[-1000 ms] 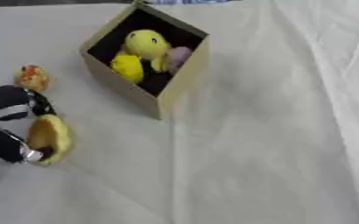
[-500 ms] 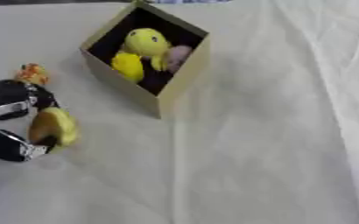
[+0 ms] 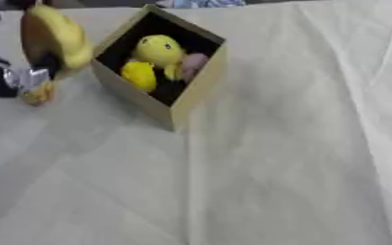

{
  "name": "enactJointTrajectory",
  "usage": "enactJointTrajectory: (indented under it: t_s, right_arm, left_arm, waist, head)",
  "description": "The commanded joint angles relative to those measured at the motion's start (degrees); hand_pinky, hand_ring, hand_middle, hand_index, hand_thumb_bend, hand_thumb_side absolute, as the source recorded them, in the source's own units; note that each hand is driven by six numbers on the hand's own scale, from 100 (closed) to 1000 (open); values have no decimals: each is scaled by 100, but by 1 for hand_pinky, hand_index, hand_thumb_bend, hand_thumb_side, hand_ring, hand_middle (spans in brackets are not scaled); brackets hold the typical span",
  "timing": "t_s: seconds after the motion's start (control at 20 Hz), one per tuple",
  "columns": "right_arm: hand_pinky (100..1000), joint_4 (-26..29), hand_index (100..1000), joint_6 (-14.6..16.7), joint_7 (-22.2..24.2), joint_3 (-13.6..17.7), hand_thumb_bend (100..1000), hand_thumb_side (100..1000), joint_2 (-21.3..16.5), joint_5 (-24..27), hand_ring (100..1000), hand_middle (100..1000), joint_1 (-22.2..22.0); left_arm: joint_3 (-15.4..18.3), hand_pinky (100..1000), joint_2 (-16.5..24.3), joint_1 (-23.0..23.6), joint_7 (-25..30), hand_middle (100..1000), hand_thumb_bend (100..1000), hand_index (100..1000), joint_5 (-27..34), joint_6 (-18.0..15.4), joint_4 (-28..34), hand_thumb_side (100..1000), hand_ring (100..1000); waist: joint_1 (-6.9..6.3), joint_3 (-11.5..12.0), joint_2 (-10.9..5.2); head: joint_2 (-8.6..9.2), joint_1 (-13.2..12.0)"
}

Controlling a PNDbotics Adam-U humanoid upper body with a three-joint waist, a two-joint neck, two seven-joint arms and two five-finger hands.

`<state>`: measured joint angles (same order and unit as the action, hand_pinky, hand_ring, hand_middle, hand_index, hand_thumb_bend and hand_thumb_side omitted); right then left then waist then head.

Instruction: Pick up objects on the table and place them in the box.

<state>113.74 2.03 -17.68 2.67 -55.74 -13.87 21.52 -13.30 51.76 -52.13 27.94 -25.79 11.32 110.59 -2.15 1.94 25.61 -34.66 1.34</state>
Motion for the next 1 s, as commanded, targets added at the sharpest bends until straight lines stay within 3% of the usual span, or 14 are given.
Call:
enactJointTrajectory:
  t_s: [0.05, 0.25, 0.45, 0.7, 1.0]
  right_arm:
    - [845, 85, 845, 38, 44, 13, 100, 309, -184, 61, 852, 789, 127]
    - [846, 85, 845, 95, 92, -26, 100, 300, -191, 93, 852, 789, 281]
    - [846, 85, 845, 148, 124, -57, 100, 301, -181, 108, 852, 790, 371]
    - [846, 85, 845, 154, 118, -51, 100, 308, -153, 126, 852, 789, 401]
    - [846, 85, 845, 151, 117, -47, 100, 312, -125, 136, 852, 789, 410]
  left_arm:
    - [-135, 794, -586, -630, -253, 642, 100, 712, -383, 79, -729, 184, 707]
    - [-304, 809, -1315, -1253, -663, 671, 100, 722, -916, -209, -1970, 203, 732]
    - [-331, 820, -1729, -1502, -1001, 691, 100, 736, -1290, -510, -2733, 227, 746]
    - [-391, 837, -1961, -1591, -1094, 724, 180, 763, -1543, -791, -3257, 265, 770]
    - [-496, 894, -2027, -1554, -696, 821, 297, 854, -1706, -1181, -3552, 372, 863]
  waist:
    - [-6, -61, -156]
    - [-38, -256, -114]
    - [-44, -388, -54]
    - [-53, -428, -12]
    - [-56, -439, -18]
  head:
    - [87, -80]
    - [180, -256]
    - [233, -325]
    - [225, -339]
    - [186, -324]
